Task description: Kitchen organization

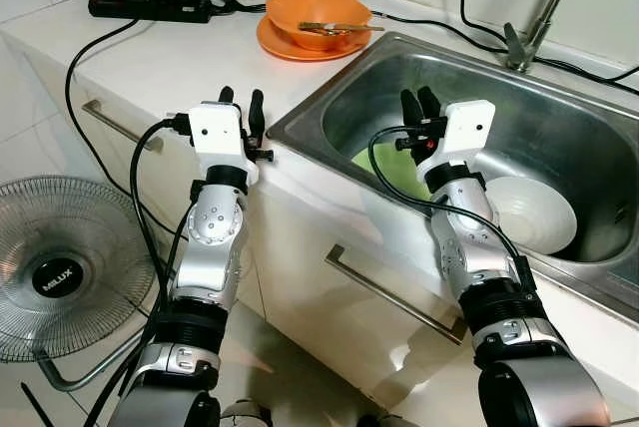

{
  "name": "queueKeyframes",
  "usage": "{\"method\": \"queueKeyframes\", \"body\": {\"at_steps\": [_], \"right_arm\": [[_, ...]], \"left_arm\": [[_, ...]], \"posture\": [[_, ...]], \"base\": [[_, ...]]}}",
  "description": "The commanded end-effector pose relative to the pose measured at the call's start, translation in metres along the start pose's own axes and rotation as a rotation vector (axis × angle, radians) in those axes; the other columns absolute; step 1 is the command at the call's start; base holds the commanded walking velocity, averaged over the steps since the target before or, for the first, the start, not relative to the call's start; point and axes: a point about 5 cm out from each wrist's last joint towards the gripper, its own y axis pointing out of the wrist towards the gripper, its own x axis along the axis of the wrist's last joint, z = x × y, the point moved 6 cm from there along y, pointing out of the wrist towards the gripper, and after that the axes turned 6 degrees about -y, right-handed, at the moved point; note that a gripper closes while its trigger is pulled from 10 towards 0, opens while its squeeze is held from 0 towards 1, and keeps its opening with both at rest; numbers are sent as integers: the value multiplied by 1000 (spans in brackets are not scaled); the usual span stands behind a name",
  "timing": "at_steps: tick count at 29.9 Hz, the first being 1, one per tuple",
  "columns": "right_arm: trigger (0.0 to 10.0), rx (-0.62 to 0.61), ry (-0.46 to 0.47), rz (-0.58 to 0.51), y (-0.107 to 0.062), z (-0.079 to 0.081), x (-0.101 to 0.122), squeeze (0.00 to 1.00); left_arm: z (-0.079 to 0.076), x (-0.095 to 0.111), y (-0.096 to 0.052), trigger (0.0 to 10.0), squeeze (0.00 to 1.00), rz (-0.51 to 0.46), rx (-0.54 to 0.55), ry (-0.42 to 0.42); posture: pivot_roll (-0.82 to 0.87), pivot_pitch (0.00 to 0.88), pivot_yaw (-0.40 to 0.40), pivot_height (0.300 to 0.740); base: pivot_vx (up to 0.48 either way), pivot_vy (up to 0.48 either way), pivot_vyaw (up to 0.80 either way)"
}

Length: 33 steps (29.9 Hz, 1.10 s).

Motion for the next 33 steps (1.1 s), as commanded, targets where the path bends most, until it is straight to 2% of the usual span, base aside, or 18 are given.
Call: {"method": "queueKeyframes", "body": {"at_steps": [1, 33], "right_arm": [[10000, 0, -2, -25, 1, -2, 7, 0], [10000, -13, -9, -30, 0, -7, 9, 0]], "left_arm": [[-3, -2, 1, 10000, 0, 7, -15, 3], [-2, 0, 1, 10000, 0, -4, -10, -11]], "posture": [[66, 56, -9, 740], [70, 80, -15, 740]], "base": [[0, 0, 0], [0, 0, 0]]}}
